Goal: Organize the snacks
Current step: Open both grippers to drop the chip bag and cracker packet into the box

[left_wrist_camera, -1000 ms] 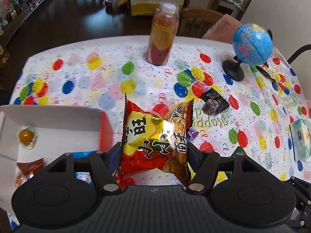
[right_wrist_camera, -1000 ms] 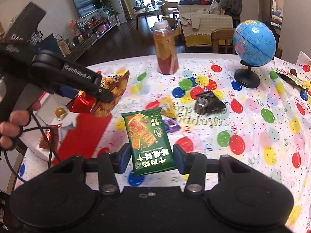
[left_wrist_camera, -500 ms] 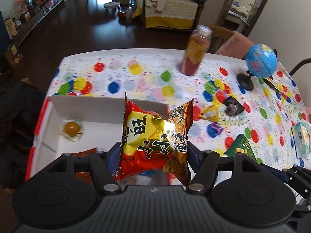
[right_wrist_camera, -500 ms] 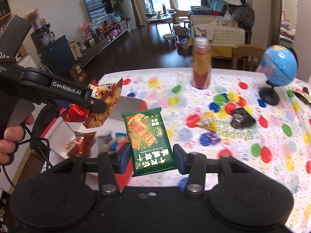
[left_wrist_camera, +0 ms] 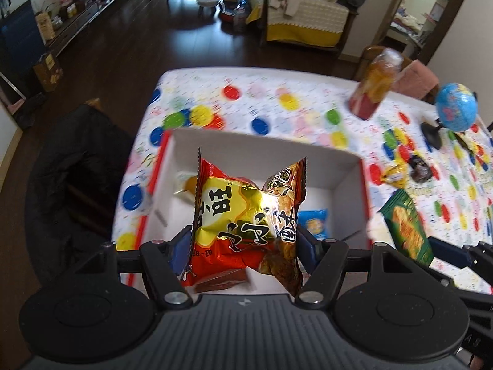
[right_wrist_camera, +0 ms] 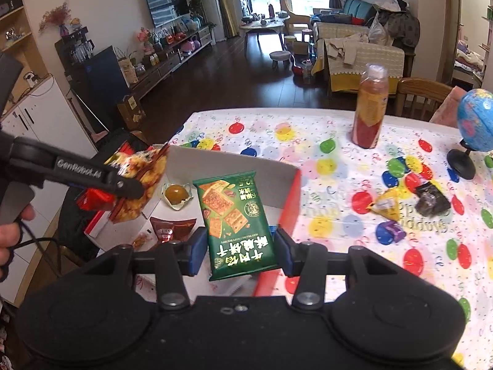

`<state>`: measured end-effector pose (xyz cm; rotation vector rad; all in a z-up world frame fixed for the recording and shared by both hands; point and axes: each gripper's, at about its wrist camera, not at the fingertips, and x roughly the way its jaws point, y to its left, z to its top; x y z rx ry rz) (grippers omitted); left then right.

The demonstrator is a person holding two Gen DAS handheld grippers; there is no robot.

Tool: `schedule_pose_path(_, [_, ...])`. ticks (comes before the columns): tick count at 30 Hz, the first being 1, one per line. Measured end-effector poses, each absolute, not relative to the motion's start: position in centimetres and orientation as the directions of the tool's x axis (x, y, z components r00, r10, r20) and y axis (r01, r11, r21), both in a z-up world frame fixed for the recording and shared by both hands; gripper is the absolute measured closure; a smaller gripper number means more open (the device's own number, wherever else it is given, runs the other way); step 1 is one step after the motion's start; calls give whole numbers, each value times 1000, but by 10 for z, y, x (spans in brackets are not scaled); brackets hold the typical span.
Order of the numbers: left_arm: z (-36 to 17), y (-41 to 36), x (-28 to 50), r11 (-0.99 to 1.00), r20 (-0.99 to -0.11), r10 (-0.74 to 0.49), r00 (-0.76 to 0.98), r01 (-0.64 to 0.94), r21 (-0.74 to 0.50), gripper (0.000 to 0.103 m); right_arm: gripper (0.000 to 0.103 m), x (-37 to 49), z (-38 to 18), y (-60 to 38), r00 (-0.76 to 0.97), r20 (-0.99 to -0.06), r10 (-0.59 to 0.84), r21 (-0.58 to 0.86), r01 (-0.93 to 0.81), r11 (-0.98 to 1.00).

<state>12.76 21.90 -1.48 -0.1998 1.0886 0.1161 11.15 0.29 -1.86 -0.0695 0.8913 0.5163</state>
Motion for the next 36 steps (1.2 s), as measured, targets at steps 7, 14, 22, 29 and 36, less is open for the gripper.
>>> schedule_pose_path(7, [-43,238,138,976,-914,0,407,-201,-89,35,58,126,-52,43,497,-803,330,76,-463,883])
schedule_pose_path(14, [-68,235,171,986,-934,35,357,-167,-27,35,58,137,-84,74,464,-845,266,6,-489,872])
schedule_pose_path(22, [-100,227,196,990,-960,67,271,-137,31,35,58,146,-107,83,433,-875,216,-26,-489,872])
schedule_pose_path(29, [-111,226,200,990,-968,74,241,-133,42,34,59,147,-112,82,410,-888,209,-16,-482,876])
schedule_pose_path(36, [-110,231,197,989,-971,52,234,-145,18,31,51,143,-104,75,406,-882,239,25,-466,884])
